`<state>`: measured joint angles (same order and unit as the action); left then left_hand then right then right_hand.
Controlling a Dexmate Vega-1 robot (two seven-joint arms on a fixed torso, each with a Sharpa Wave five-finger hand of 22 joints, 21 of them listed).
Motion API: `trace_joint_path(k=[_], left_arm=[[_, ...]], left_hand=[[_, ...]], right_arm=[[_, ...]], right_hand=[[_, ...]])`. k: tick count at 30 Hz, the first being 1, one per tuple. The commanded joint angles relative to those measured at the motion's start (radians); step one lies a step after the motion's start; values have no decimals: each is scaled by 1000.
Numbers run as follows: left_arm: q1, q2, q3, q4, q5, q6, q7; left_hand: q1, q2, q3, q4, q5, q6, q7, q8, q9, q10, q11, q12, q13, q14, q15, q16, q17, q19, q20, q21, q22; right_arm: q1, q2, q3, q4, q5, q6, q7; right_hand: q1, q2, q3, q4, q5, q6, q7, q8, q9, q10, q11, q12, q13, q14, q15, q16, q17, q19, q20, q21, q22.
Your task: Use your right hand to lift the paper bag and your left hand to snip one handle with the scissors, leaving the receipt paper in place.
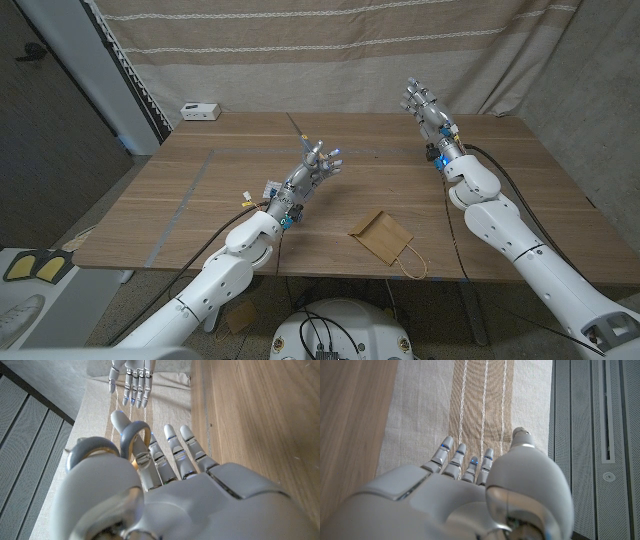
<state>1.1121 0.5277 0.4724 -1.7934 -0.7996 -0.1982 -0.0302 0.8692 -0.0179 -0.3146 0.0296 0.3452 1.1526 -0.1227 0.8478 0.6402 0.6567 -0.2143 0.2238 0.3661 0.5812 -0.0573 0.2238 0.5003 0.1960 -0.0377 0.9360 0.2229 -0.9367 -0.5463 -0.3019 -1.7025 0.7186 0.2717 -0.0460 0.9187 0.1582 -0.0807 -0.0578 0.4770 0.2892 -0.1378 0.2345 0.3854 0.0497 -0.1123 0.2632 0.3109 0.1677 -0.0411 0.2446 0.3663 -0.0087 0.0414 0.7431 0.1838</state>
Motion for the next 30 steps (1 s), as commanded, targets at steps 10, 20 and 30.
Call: trace_joint_path(k=[10,20,30], left_arm=[[4,-7,4,-3,7,-20,-6],[8,-14,5,0,4,-30,-8],[-3,-18,8,17,-4,-33,-27]], left_hand=[[110,70,46,-18,-1,32,6,12,-46,29,-2,13,12,26,-167,10,-12,-7,-71,30,4],[203,163,104,-45,-71,32,41,15,-85,50,-2,17,24,29,-167,6,-25,-27,-60,54,3],[175,210,177,20,-80,-80,47,11,-69,222,-3,74,57,55,-170,18,-30,-46,-54,73,2]], right_arm=[[-16,-10,8,-28,-3,-1,-11],[-17,-11,9,-29,-3,-2,-12],[-9,-7,5,-15,0,-3,-5]], right_hand=[[-10,-1,-5,-5,6,6,-3,4,3,-2,-4,10,1,-4,-66,6,0,7,-2,-3,2],[-11,-1,-4,-5,6,8,-2,5,3,-2,-5,11,0,-4,-65,7,-2,8,-1,-6,2],[-11,0,-4,-5,6,7,-4,4,2,-1,-4,12,-1,-5,-66,7,-3,9,-2,-8,2]])
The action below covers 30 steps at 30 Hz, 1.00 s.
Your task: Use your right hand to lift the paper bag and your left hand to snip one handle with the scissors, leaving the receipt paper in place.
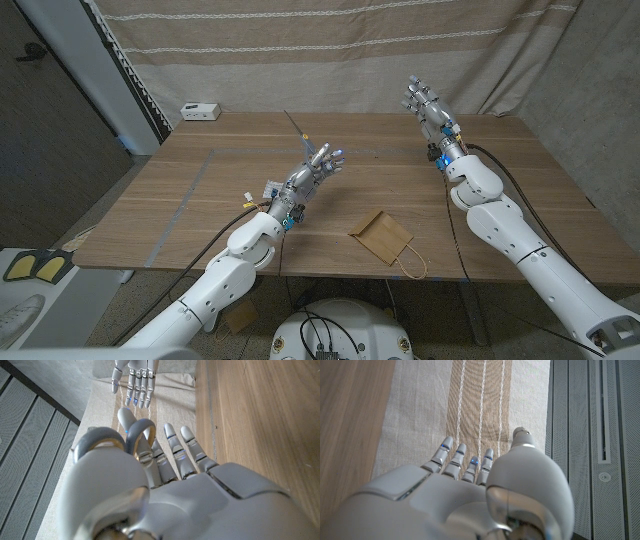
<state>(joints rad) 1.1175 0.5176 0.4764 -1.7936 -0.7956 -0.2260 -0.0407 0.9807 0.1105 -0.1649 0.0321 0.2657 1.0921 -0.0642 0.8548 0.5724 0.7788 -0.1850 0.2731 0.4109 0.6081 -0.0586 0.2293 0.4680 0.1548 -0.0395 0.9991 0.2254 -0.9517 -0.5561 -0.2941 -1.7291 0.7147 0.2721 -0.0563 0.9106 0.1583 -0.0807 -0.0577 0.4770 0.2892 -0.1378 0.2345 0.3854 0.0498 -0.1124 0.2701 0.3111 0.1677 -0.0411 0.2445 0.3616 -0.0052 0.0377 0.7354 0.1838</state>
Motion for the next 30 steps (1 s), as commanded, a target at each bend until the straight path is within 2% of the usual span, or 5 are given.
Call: trace_joint_path(k=[1,12,13,24,30], left_arm=[[-8,-11,5,18,-8,-6,-16],[-23,-27,12,30,14,-16,-4],[-24,-27,13,30,16,-16,-2],[-28,-45,17,38,26,-33,4],[-28,-67,19,46,27,-52,13]], left_hand=[[56,77,41,33,2,-21,-5,-7,-28,140,-33,36,18,40,-169,15,1,-2,-54,11,-4],[37,60,95,102,41,-145,-101,-1,-4,303,-31,60,9,175,-174,52,21,29,-64,-13,-25],[42,56,101,105,53,-196,-154,-10,8,327,-31,58,6,190,-174,56,29,35,-63,-23,-25],[60,48,118,107,81,-198,-154,-23,-11,421,-29,140,87,252,-174,69,66,46,-60,-54,-23],[87,16,99,107,106,-145,-151,-61,-67,406,-27,308,320,302,-173,69,143,59,-60,-91,-14]], right_arm=[[7,3,-2,12,5,-5,5],[4,7,0,15,8,-4,-1],[3,6,1,14,8,-4,-1],[-2,5,5,10,6,-1,-8],[0,3,4,11,0,4,-5]], right_hand=[[-3,0,-4,-5,6,8,-4,4,2,-1,-4,5,-1,-5,-66,7,2,6,2,0,2],[-4,0,-4,-5,6,7,-3,4,2,-2,-3,6,-2,-3,-64,9,0,8,1,-3,3],[-4,0,-4,-5,6,6,-3,4,2,-2,-3,6,-2,-3,-64,9,0,8,1,-3,3],[-5,0,-4,-5,6,7,0,5,2,-2,-6,7,-2,-5,-65,9,-1,9,2,-5,3],[-6,0,-4,-5,5,9,-3,5,2,-2,-5,7,-3,-6,-64,9,-2,10,1,-6,3]])
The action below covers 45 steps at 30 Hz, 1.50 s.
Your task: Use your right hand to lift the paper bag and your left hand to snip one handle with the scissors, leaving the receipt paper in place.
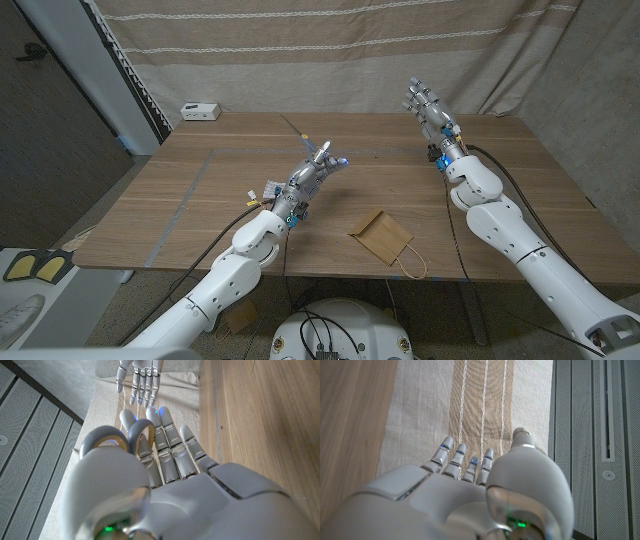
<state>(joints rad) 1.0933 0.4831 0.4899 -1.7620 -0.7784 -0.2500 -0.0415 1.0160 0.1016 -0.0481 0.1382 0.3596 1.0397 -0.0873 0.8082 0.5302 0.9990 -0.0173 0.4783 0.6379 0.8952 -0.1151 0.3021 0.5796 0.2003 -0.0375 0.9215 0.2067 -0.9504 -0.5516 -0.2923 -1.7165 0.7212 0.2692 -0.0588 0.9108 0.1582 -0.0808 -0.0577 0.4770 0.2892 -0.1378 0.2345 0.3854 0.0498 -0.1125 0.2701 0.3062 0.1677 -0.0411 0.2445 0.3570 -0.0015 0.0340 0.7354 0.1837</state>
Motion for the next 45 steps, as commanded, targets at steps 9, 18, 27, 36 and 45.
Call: trace_joint_path(k=[9,18,27,36,45], left_arm=[[-18,-52,16,44,10,-63,-26],[-52,-72,31,109,-25,-105,-150],[-84,-79,38,146,-69,-88,-234],[-114,-87,43,183,-83,-81,-296],[-131,-95,45,207,-77,-84,-322]], left_hand=[[63,-16,-93,9,45,-47,-129,-122,-184,171,-195,123,113,-6,-115,-25,79,14,-54,-49,6],[130,23,-180,9,76,-172,-135,-381,-343,29,-198,84,101,-106,-114,-97,84,-7,-42,-93,8],[158,52,-268,19,92,-233,-137,-547,-334,-286,-200,-94,10,-274,-109,-112,40,-27,-34,-131,8],[116,47,-284,23,97,-246,-137,-580,-328,-420,-196,-241,-86,-382,-107,-110,-1,-34,-41,-140,8],[94,55,-270,11,98,-237,-138,-590,-327,-607,-197,-305,-185,-481,-104,-116,-71,-52,-35,-138,8]], right_arm=[[-10,-2,6,-10,-6,9,-8],[-15,-7,10,-13,-7,13,-6],[-13,-8,13,-11,-4,8,-7],[-2,-5,11,1,-6,8,-4],[5,-4,10,9,-6,7,-2]], right_hand=[[-7,0,-4,-4,5,9,-3,5,2,-2,-5,8,2,-5,-66,10,2,6,6,-9,3],[-8,0,-4,-4,5,7,-2,5,2,-1,-5,8,1,-7,-66,9,1,7,6,-11,3],[-9,0,-4,-4,5,6,-4,4,1,-3,-5,8,1,-7,-65,10,0,6,7,-13,3],[-9,0,-4,-4,5,7,-2,5,1,-3,-5,9,0,-8,-65,10,-1,7,8,-15,3],[-9,0,-4,-5,5,8,-3,5,1,-2,-5,9,0,-8,-65,10,-2,6,8,-17,3]])
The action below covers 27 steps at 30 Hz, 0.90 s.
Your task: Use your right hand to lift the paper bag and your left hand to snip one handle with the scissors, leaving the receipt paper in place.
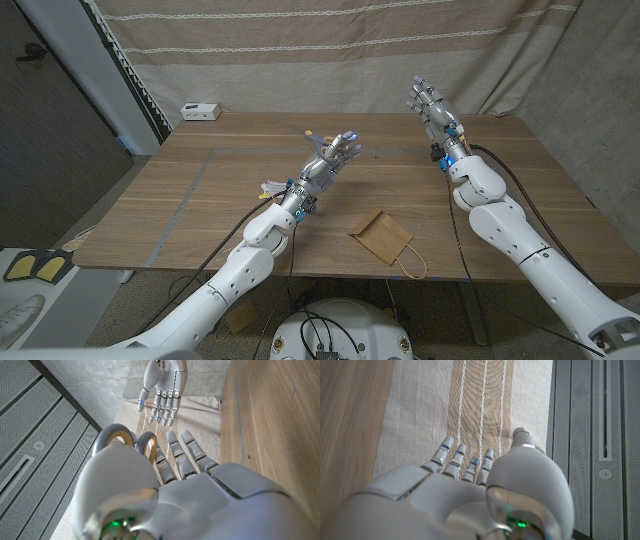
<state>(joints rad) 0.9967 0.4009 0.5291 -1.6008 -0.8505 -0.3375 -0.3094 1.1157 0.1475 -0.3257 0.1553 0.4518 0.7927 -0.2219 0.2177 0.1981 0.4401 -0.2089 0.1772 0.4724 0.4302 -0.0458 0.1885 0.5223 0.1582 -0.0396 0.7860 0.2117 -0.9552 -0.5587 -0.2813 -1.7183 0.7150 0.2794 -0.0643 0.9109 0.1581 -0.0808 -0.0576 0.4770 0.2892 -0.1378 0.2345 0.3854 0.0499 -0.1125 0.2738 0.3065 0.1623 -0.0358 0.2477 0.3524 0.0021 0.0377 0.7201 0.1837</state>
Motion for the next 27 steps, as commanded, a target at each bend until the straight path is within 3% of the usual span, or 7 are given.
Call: trace_joint_path(k=[1,5,11,16,18,20,27], left_arm=[[-36,-14,6,49,-6,4,-60],[-41,-19,7,56,-12,7,-72],[-42,-27,5,60,-13,4,-74],[-44,-33,6,67,-15,-1,-86],[-41,-35,5,64,-15,-1,-78],[-39,-37,3,63,-17,-2,-77],[-32,-46,1,58,-26,2,-65]], left_hand=[[-5,12,9,-6,5,12,-3,1,5,-49,-6,-3,-20,-18,-173,-2,-14,-12,-34,-3,3],[5,30,25,-9,7,19,-3,2,5,-24,-9,22,-23,-17,-176,8,-22,-16,-36,0,4],[42,37,72,-6,7,23,-3,-4,3,122,-10,119,40,82,-180,50,-16,-14,-37,-4,-7],[85,33,123,-4,7,24,-2,-16,1,240,-11,277,203,149,-179,66,36,-6,-41,-33,-10],[91,35,131,-3,6,27,-2,-16,1,247,-11,305,239,160,-181,67,46,-4,-42,-38,-9],[103,28,147,-2,-1,45,-1,-16,1,275,-7,420,383,174,-180,62,79,2,-41,-52,-5],[146,26,185,-7,-14,89,0,-9,4,336,-6,598,611,218,-183,65,136,15,-46,-72,0]], right_arm=[[10,4,-1,10,0,-6,0],[12,5,-3,11,-3,-5,-1],[11,2,-3,5,-13,-6,-10],[8,0,0,-4,-17,-8,-18],[6,-2,1,-7,-20,-7,-20],[3,-2,2,-12,-20,-9,-26],[-9,-8,7,-27,-29,-9,-39]], right_hand=[[-9,0,-4,-5,5,7,-4,5,1,-2,-4,6,0,-2,-71,7,3,3,5,-2,3],[-9,0,-4,-5,5,7,-4,5,1,-3,-8,6,-1,-3,-70,7,2,3,5,-3,3],[-9,0,-3,-5,5,7,-5,5,1,-3,-6,6,-1,-5,-71,7,2,4,5,-4,3],[-10,1,-3,-5,5,8,-4,5,1,-3,-7,6,-1,-3,-72,8,1,3,6,-6,3],[-10,1,-3,-5,5,6,-5,5,1,-3,-7,6,-1,-4,-71,8,1,2,7,-6,3],[-10,1,-3,-5,5,6,-5,5,1,-4,-7,6,-2,-3,-73,8,1,3,7,-7,3],[-10,1,-3,-5,5,5,-4,5,1,-4,-8,7,-2,-4,-70,8,0,3,7,-9,3]])
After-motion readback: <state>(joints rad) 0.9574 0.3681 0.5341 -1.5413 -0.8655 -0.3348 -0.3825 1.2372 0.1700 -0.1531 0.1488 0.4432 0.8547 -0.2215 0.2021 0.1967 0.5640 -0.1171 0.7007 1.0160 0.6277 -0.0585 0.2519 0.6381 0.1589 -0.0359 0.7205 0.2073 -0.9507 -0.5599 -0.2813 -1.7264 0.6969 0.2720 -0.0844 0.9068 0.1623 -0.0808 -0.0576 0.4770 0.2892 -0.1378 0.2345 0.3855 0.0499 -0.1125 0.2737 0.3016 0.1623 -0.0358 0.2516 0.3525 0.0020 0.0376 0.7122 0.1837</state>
